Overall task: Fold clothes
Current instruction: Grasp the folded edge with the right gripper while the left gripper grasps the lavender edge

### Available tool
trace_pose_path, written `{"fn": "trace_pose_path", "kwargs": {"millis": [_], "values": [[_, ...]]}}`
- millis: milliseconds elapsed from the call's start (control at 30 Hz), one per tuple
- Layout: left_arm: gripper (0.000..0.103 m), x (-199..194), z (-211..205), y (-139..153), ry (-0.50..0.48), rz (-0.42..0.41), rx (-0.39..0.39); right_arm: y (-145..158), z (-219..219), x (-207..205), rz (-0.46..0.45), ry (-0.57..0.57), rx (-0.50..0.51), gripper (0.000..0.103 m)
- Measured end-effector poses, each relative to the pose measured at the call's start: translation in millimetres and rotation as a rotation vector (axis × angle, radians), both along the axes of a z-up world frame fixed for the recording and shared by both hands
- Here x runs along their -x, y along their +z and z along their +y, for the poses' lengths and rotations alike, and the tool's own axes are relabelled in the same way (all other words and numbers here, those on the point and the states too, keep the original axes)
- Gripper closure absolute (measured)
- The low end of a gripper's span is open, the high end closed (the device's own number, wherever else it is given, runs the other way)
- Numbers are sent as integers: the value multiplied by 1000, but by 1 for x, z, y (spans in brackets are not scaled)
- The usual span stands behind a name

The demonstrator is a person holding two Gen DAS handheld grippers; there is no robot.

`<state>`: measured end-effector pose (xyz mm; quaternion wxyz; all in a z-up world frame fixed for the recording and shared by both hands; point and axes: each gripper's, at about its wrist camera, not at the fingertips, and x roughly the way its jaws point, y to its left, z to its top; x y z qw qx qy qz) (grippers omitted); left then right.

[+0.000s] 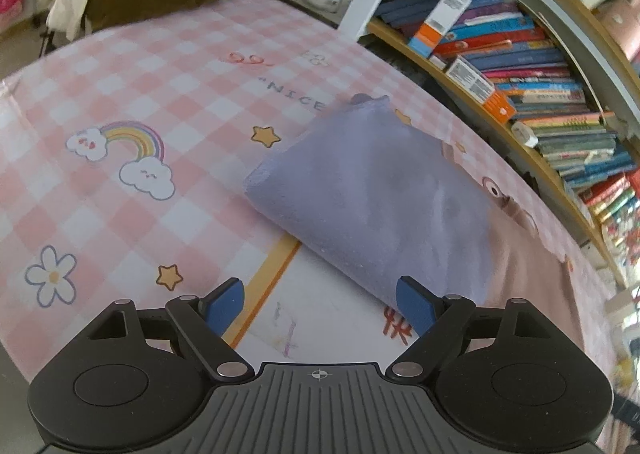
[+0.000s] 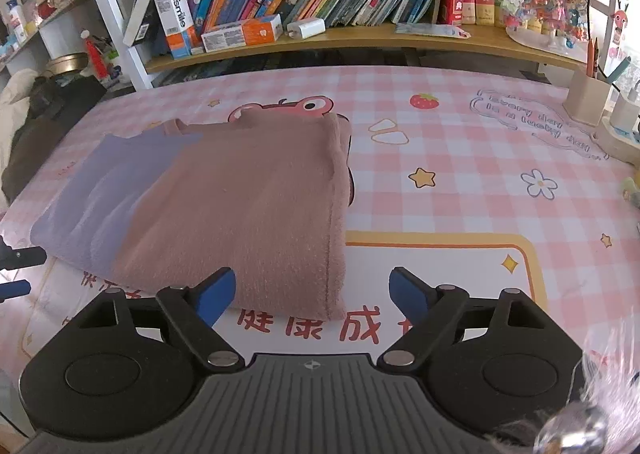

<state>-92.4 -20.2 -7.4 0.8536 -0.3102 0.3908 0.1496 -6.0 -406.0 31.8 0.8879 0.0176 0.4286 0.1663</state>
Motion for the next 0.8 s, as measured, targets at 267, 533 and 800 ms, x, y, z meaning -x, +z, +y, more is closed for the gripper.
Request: {"fn": "trace_pose_path", "kwargs": {"millis": [267, 533, 800], "values": [[37, -12, 23, -10, 106, -66, 121, -6, -1, -11, 13, -54, 6, 30], [37, -27, 39, -19, 218, -103, 260, -21, -8, -23, 82, -95, -45, 67], [90, -21, 50, -33, 388, -126, 375, -30, -7, -27, 137, -101, -89, 76]]}}
